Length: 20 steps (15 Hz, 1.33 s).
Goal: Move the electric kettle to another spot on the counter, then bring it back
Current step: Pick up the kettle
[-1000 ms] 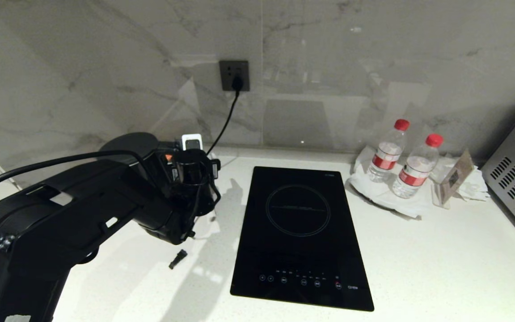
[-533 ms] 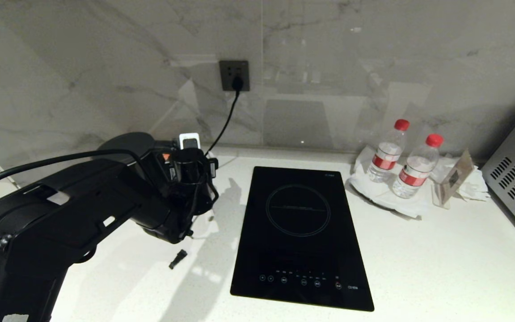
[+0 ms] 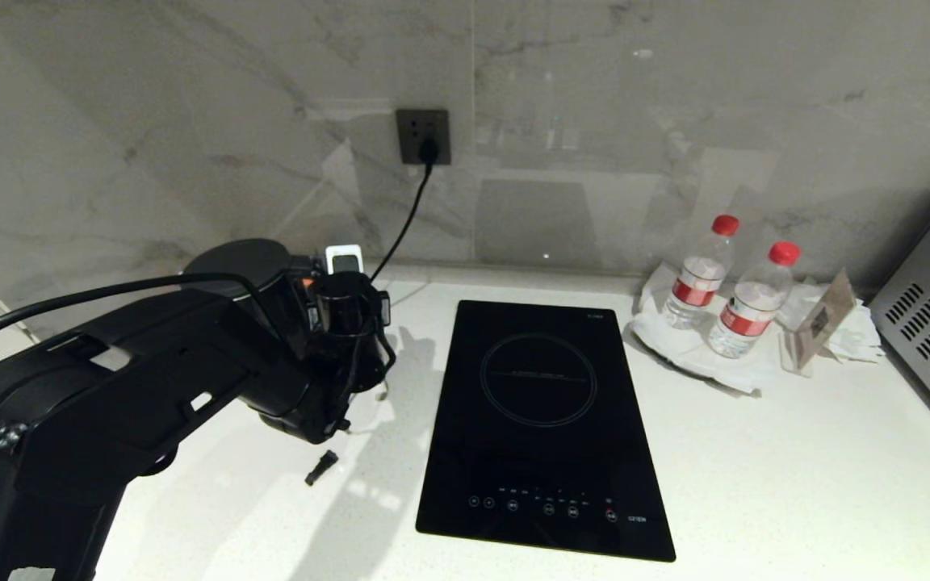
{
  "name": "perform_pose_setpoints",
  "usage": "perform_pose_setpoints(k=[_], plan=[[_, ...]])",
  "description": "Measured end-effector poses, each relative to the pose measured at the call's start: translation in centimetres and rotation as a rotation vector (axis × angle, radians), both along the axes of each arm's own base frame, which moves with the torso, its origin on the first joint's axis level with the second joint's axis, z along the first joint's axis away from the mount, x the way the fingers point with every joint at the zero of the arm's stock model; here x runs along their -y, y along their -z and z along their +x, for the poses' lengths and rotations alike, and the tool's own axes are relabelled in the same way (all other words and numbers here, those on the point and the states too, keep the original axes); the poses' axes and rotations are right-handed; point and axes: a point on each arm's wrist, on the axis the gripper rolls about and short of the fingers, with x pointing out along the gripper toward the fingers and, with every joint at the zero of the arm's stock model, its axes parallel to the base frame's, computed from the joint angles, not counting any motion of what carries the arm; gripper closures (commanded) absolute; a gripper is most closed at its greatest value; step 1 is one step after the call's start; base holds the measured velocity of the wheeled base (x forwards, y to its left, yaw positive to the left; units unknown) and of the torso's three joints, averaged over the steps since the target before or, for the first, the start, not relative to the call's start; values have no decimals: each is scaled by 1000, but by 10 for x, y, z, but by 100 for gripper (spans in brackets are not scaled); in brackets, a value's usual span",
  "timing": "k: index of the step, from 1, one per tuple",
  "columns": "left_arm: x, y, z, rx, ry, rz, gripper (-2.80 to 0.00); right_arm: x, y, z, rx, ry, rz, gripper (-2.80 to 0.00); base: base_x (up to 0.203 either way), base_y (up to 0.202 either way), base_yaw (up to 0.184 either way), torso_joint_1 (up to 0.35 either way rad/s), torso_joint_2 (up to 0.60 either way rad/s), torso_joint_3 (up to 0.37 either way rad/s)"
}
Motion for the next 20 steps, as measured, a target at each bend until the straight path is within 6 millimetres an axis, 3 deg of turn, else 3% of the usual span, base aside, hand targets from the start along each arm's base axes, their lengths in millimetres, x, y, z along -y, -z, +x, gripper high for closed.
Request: perform_pose_setpoints(k=[10, 20], plan=[[-5, 5, -2, -21, -10, 11, 0, 0, 0, 0, 0, 0, 0, 0, 0, 0, 0, 0, 0, 0], [-9, -14, 13, 25, -38, 65, 0, 0, 0, 0, 0, 0, 0, 0, 0, 0, 0, 0, 0, 0]])
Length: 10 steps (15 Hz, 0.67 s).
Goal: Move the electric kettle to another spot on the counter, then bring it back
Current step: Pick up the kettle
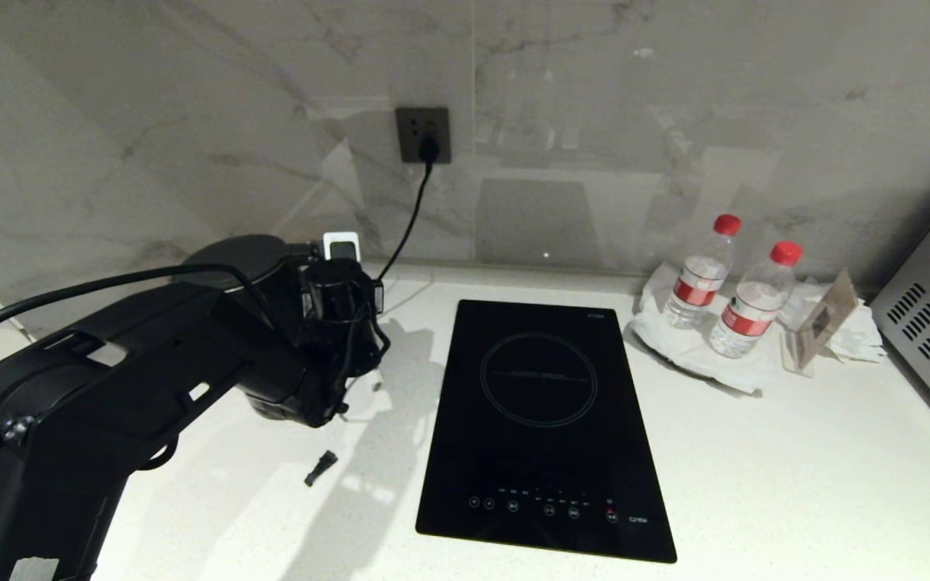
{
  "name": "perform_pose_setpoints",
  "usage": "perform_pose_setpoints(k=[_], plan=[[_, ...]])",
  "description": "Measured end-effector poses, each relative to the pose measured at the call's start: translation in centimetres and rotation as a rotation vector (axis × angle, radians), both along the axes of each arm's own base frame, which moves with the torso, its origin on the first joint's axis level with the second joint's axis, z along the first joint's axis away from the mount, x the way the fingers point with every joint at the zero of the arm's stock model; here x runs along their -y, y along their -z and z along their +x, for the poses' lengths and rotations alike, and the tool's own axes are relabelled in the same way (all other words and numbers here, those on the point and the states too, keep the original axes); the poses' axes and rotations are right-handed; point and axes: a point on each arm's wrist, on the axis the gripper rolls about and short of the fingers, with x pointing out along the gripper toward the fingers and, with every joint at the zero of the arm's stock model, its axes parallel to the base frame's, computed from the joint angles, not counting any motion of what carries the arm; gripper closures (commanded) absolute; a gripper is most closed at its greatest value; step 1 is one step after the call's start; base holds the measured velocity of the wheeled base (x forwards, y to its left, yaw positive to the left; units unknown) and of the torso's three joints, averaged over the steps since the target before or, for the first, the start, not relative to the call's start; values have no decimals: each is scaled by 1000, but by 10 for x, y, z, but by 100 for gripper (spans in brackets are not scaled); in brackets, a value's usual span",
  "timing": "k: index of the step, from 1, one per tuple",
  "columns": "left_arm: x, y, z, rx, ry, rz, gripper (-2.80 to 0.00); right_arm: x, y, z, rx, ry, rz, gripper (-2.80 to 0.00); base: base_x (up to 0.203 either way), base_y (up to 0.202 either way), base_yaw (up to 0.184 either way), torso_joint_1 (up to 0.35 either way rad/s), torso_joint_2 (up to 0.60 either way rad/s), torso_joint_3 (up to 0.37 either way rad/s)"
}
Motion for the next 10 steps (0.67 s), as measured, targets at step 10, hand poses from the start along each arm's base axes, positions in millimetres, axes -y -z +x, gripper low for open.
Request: perform_pose_setpoints(k=[10], plan=[[-9, -13, 7, 16, -25, 3, 0, 0, 0, 0, 0, 0, 0, 0, 0, 0, 0, 0, 0, 0]])
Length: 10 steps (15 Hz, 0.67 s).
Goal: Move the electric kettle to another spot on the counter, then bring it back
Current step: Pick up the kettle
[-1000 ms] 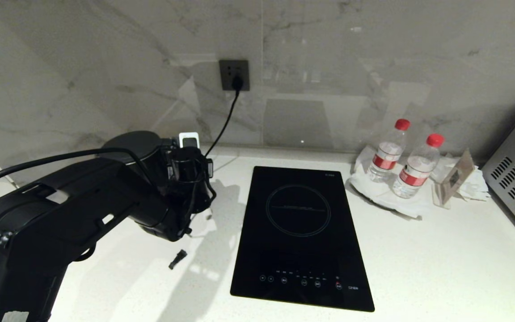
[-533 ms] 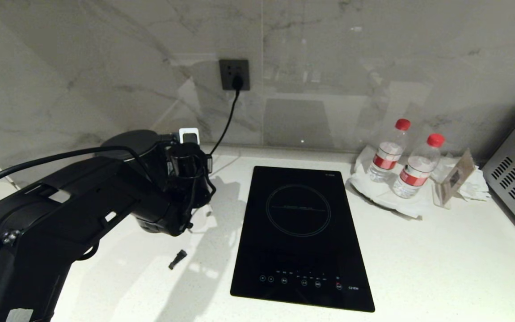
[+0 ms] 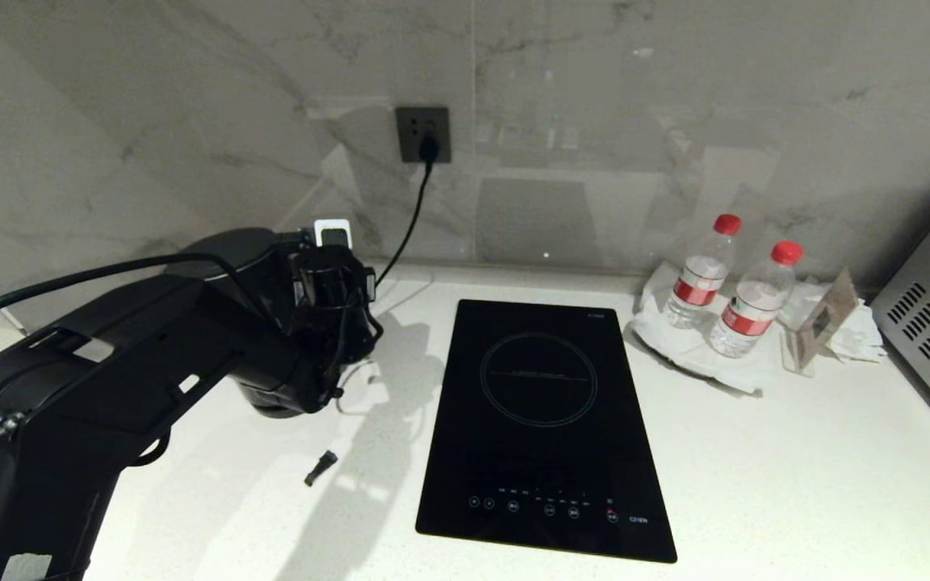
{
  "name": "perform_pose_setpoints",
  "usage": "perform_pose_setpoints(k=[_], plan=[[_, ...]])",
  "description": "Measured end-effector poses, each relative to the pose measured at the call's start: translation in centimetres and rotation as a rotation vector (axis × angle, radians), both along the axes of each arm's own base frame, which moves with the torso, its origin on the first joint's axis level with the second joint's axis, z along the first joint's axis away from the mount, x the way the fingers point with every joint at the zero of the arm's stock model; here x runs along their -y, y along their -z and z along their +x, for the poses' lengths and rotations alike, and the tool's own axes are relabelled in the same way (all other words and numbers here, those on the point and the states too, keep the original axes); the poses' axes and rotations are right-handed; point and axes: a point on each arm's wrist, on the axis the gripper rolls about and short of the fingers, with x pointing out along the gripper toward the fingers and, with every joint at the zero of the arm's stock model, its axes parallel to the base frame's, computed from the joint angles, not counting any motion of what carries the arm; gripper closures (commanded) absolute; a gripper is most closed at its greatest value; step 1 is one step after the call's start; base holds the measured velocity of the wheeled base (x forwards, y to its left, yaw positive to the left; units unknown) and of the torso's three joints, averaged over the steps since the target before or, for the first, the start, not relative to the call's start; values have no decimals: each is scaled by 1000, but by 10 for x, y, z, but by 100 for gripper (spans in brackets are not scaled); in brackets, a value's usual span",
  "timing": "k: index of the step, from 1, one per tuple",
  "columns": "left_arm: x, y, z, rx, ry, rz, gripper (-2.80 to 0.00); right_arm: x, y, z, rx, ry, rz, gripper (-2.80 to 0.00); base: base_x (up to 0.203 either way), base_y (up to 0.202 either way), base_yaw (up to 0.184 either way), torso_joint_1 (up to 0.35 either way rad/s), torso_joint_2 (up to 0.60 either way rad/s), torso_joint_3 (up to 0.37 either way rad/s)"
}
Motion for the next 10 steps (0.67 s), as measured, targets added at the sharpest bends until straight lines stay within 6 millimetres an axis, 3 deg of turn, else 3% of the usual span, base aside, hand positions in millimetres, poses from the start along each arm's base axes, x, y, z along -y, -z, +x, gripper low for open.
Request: perform_pose_setpoints(k=[10], plan=[[-3, -20, -9, 39, -1, -22, 0, 0, 0, 0, 0, 0, 0, 0, 0, 0, 0, 0, 0, 0]])
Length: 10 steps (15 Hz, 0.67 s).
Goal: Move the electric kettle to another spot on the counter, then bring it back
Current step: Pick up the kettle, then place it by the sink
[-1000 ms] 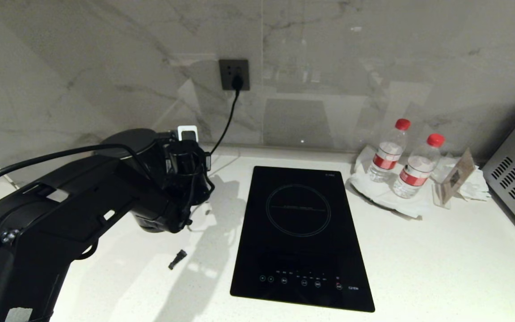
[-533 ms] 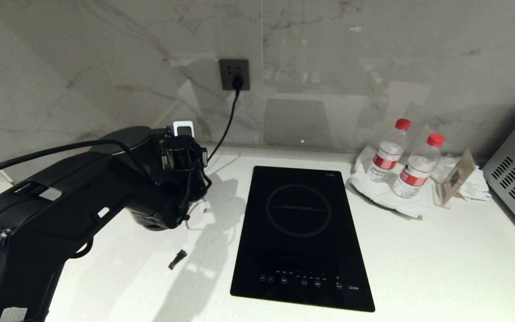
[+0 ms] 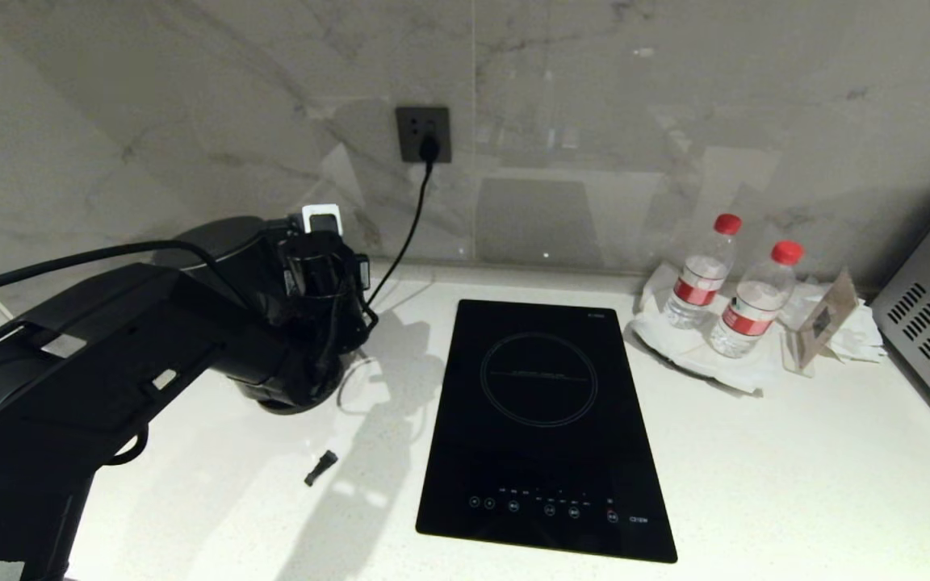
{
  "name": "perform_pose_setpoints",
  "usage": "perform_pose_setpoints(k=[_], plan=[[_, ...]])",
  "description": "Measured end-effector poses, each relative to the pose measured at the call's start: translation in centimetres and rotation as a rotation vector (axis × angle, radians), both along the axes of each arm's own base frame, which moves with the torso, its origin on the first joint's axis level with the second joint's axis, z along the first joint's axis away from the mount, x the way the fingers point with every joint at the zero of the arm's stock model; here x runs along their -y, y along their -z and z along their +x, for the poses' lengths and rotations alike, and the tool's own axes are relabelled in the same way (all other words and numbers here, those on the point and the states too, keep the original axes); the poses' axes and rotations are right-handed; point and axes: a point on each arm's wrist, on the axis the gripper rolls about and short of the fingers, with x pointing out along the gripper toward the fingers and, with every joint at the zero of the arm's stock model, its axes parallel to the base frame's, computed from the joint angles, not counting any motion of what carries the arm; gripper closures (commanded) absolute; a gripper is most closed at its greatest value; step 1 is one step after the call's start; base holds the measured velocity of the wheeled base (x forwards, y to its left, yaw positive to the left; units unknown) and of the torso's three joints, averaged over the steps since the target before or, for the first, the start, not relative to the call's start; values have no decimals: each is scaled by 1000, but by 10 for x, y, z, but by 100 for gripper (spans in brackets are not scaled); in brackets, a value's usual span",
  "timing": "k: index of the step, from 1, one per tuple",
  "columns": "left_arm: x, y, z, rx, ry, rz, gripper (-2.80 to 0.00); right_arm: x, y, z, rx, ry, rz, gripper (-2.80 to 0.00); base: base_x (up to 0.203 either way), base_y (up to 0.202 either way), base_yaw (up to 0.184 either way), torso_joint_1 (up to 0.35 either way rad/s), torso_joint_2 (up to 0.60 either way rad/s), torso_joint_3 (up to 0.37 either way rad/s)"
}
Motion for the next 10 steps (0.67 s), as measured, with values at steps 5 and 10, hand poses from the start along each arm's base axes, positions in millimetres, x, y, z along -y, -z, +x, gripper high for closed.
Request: perform_pose_setpoints(k=[5, 10], plan=[[-9, -7, -12, 3, -5, -5, 0, 0, 0, 0, 0, 0, 0, 0, 0, 0, 0, 0, 0, 0], [-24, 10, -53, -95, 55, 1, 0, 0, 0, 0, 0, 0, 1, 0, 0, 0, 0, 0, 0, 0]])
